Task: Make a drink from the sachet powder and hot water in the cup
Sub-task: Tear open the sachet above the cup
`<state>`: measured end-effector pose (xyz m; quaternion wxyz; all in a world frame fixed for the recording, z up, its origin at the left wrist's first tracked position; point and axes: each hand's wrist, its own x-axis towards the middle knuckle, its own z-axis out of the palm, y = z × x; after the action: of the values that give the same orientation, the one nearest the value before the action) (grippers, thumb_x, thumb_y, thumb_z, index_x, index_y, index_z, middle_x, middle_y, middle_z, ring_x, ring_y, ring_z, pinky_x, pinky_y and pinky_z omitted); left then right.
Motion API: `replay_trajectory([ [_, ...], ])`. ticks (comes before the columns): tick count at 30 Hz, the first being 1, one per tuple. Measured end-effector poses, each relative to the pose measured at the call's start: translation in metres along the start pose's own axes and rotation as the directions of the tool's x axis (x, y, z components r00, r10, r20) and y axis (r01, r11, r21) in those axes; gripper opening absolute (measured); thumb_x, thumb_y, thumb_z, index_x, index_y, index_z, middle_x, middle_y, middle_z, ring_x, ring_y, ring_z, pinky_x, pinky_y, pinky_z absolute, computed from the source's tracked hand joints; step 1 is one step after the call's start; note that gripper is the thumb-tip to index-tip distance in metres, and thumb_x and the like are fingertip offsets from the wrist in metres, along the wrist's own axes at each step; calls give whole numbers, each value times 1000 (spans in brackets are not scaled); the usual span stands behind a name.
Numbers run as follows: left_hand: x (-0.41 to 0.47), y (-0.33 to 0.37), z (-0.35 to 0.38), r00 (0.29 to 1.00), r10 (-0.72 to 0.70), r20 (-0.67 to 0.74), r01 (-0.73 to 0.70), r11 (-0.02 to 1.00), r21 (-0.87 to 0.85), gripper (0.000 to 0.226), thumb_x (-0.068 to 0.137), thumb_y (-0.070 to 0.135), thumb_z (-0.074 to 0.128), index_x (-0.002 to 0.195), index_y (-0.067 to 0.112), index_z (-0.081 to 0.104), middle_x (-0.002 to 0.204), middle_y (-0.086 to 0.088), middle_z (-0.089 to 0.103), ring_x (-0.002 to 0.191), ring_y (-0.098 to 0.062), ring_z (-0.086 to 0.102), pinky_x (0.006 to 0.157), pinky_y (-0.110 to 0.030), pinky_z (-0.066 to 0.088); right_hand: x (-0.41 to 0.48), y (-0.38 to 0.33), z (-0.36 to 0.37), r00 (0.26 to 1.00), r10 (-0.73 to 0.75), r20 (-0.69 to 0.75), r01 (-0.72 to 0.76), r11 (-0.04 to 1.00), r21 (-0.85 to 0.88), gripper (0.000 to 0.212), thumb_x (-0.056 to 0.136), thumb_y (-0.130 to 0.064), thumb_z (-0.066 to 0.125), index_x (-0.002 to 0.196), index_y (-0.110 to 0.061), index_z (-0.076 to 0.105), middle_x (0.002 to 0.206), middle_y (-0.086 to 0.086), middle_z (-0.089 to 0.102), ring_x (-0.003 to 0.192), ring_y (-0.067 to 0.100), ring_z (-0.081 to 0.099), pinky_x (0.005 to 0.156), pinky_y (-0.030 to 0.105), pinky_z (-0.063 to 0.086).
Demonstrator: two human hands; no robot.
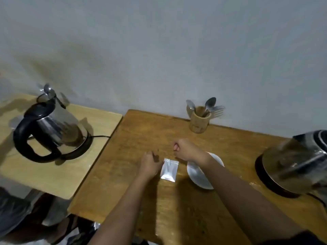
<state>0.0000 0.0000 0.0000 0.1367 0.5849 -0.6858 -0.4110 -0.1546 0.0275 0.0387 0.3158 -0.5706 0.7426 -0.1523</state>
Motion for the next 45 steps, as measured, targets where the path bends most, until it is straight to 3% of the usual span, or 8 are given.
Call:
replay_trajectory([
  [8, -8, -34, 29, 999, -44, 15, 42, 991, 124, 53, 68, 32, 76, 105, 2, 52, 115, -17, 49, 108, -32, 49, 94, -40, 42, 19, 8, 45, 980, 70, 188, -27, 975, -223, 32, 87, -7, 52, 119, -5, 52, 126, 15, 53, 114, 29, 51, 91, 36, 45],
  [14, -7, -40, 38, 1000, 11, -5, -10, 995, 104, 51, 72, 25, 74, 111, 4, 49, 119, -14, 46, 112, -29, 46, 94, -38, 40, 35, 14, 60, 972, 124, 199, -61, 953, -296, 46, 79, -9, 66, 121, -4, 48, 133, 17, 45, 124, 30, 43, 94, 35, 43],
  [17, -5, -39, 42, 999, 21, 28, -22, 998, 54, 41, 74, 15, 71, 107, 2, 52, 116, -17, 50, 107, -31, 51, 90, -36, 41, 39, 11, 62, 969, 122, 213, -52, 951, -306, 38, 78, -11, 67, 112, -7, 49, 126, 16, 50, 117, 29, 49, 82, 32, 44],
  [22, -4, -33, 44, 997, 42, 59, -41, 999, -17, 26, 75, 5, 66, 100, 0, 56, 111, -19, 55, 103, -31, 53, 78, -29, 38, 43, 6, 58, 966, 132, 221, -58, 948, -312, 12, 84, -2, 55, 81, -11, 48, 85, 7, 52, 86, 21, 47, 53, 25, 34],
  [27, 3, -35, 41, 997, 36, 70, -25, 988, -149, 17, 71, 2, 65, 75, 11, 52, 80, -9, 56, 79, -26, 52, 67, -32, 39, 39, 6, 53, 978, 103, 181, -77, 987, -143, 8, 90, -6, 51, 87, -9, 58, 103, 17, 65, 85, 18, 49, 56, 23, 35],
  [32, 3, -28, 27, 989, 64, 136, 7, 884, -468, 12, 85, 2, 55, 84, 14, 55, 67, 2, 52, 63, -10, 49, 57, -21, 43, 24, 3, 39, 983, 83, 167, -80, 997, -25, 12, 91, -8, 50, 88, -8, 62, 75, -2, 54, 82, 17, 49, 55, 18, 32],
  [37, 1, -5, 9, 969, 185, 161, -85, 870, -487, 9, 88, 12, 55, 92, 8, 62, 75, -5, 58, 66, -8, 50, 51, -6, 39, -5, -10, 5, 996, 33, 82, -41, 994, 99, 9, 90, -10, 52, 89, -8, 62, 71, -4, 52, 61, 8, 45, 52, 18, 33],
  [45, -25, 65, -2, 922, 341, 180, -208, 834, -511, 9, 87, 15, 58, 82, 14, 65, 69, 2, 59, 65, -10, 50, 57, -15, 42, -64, -20, -65, 994, 9, -107, 3, 994, 113, 13, 88, -5, 54, 81, -14, 61, 71, -2, 55, 59, 14, 51, 58, 29, 48],
])
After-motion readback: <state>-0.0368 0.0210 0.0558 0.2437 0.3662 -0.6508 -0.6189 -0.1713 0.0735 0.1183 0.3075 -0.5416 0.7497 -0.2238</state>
